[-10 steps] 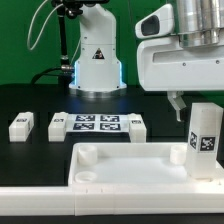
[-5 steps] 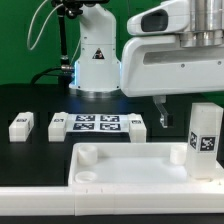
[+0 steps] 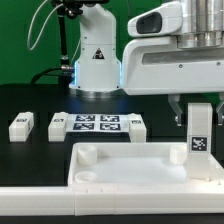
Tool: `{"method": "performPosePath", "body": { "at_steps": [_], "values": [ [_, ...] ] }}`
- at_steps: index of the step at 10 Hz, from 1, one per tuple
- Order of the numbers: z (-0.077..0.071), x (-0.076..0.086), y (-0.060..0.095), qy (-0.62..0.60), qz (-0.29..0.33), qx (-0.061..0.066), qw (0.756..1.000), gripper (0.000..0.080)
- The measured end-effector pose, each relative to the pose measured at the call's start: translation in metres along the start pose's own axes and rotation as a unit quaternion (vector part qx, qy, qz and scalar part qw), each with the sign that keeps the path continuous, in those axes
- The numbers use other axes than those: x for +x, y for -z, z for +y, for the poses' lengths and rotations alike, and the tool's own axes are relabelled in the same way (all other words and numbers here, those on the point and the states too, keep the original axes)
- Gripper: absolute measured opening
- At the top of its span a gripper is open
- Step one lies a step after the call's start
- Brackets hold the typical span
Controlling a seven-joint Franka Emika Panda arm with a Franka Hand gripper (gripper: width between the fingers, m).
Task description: Assemble desk
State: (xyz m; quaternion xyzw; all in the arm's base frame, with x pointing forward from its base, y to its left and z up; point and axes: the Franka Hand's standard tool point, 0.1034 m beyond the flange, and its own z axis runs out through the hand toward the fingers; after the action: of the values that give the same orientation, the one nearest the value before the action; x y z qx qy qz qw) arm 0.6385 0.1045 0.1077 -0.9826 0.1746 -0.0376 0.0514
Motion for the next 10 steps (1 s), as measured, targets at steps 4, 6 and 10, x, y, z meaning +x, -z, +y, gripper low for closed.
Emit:
{"method": "performPosePath", "body": {
  "at_steps": [4, 6, 10],
  "values": [
    [-0.002, -0.001, 0.002, -0.251, -0.012, -0.001, 0.968, 0.0286],
    [-0.012, -0.007, -0.003, -0.473, -0.003, 0.014, 0.881, 0.0290],
    [-0.014, -0.007, -0.003, -0.573, 0.010, 0.021, 0.819, 0.0291]
  ]
}}
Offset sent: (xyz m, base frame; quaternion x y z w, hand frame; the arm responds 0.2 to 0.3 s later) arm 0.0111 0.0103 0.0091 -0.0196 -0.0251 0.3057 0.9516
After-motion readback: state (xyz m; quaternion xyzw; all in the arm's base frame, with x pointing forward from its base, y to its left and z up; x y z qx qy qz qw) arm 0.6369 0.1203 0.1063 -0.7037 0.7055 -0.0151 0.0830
